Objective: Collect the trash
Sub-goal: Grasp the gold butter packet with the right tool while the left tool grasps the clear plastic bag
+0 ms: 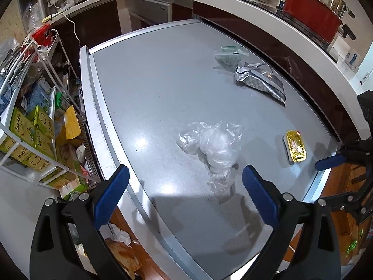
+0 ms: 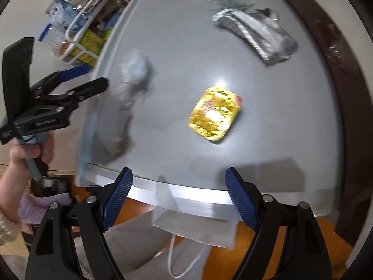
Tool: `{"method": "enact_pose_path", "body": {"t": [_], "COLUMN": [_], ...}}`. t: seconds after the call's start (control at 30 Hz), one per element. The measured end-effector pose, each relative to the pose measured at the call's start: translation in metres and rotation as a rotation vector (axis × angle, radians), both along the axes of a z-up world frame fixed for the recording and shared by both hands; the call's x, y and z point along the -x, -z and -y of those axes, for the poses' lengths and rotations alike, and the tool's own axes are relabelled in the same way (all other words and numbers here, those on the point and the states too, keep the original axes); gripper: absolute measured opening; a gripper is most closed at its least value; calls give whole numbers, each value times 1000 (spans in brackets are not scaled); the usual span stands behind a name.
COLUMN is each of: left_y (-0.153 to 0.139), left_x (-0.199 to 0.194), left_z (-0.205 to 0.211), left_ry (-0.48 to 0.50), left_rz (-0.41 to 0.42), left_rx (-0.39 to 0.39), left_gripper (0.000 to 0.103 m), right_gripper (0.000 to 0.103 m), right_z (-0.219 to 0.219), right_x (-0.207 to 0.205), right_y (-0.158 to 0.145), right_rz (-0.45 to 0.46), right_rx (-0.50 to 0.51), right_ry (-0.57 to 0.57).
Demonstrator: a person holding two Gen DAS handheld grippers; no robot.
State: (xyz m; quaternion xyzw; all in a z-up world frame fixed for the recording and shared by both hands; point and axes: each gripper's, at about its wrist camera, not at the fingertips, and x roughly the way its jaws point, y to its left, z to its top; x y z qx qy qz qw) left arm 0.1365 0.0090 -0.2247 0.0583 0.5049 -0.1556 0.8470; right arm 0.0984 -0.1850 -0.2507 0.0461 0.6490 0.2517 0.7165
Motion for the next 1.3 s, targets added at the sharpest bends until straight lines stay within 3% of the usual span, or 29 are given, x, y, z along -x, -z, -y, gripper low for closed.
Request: {"method": "enact_pose_path", "body": {"t": [0.17, 0.3, 0.47, 0.6, 0.7, 0.77, 0.9, 0.97, 1.1, 1.3], "left_y": [-1, -2, -3, 0, 2, 2, 1, 1, 2, 8], "left_x": [-6, -8, -10, -16, -19, -19, -18, -18, -21, -27], "left_z": [0, -6, -15, -12, -14, -16, -16, -14, -5, 27], "left_ry": [-7, -26, -53, -53, -60, -65, -65, -59, -40, 9], "left_rz": [4, 11, 13, 4, -9, -18, -16, -15, -4, 0], "left_rx": [3, -1, 16, 31, 56, 75, 82, 81, 61, 8], "left_gripper": [98, 98, 98, 98, 98, 98, 98, 98, 98, 98], "right_gripper": [81, 81, 81, 81, 79, 69, 69, 53, 52, 52], "right_z": [-15, -20, -15, -19, -24, -29, -30, -30, -26, -15], "right_x": [-26, -28, -10, -29, -43, -53, -65, -63, -47, -32], "right_y": [6, -2, -24, -14, 0, 7, 12, 11, 7, 1], "right_rz": [11, 9, 211, 274, 257, 228, 215, 220, 244, 240], "right_rx": [-87, -88, 152, 247, 232, 220, 199, 206, 246, 232], "right_ry": [26, 13, -49, -160, -225, -233, -238, -249, -274, -201]}}
